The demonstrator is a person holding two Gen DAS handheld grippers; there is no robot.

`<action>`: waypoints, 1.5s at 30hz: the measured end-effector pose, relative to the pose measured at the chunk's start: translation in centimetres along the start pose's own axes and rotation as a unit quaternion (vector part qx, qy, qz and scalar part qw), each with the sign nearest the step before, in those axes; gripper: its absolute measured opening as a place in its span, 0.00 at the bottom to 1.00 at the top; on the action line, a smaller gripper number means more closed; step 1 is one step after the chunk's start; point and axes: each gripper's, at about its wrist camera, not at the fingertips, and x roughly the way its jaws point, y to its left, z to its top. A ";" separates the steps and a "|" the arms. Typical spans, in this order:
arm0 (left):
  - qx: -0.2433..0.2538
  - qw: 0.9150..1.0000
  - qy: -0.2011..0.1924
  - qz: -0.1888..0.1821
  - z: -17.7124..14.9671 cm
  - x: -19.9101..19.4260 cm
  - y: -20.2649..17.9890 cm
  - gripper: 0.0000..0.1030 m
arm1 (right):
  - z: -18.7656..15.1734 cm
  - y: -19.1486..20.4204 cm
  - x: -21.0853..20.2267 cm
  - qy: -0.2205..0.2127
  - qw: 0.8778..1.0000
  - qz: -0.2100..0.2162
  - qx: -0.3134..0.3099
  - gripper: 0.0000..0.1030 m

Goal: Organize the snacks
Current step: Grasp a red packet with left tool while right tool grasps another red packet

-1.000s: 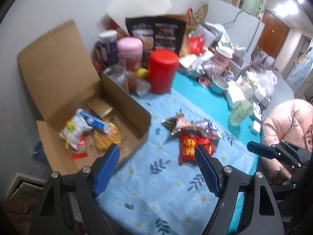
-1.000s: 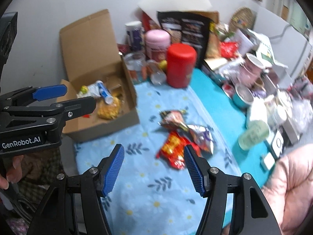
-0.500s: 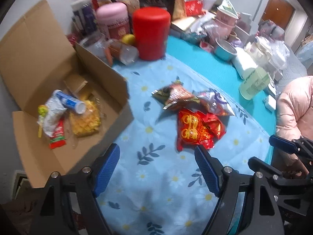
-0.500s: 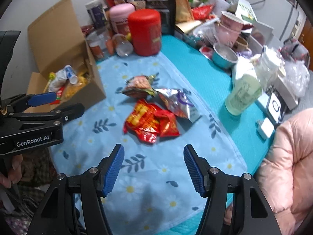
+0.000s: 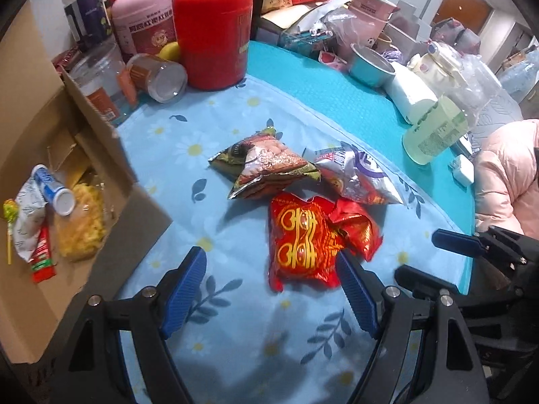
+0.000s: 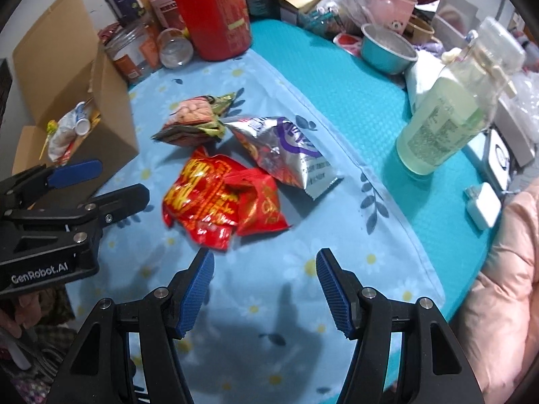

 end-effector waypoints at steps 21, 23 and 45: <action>0.024 0.998 0.037 -0.033 0.9 5.6 -1.0 0.77 | 2.2 -1.8 5.6 0.023 0.998 0.053 0.005 0.34; 0.019 0.998 0.045 -0.039 0.8 6.2 -1.1 0.77 | 1.9 -2.0 5.4 0.024 0.998 0.049 0.008 0.34; 0.079 0.993 0.072 -0.052 -4.3 4.4 -2.1 0.50 | -3.0 0.3 4.2 0.042 0.997 0.057 0.013 0.34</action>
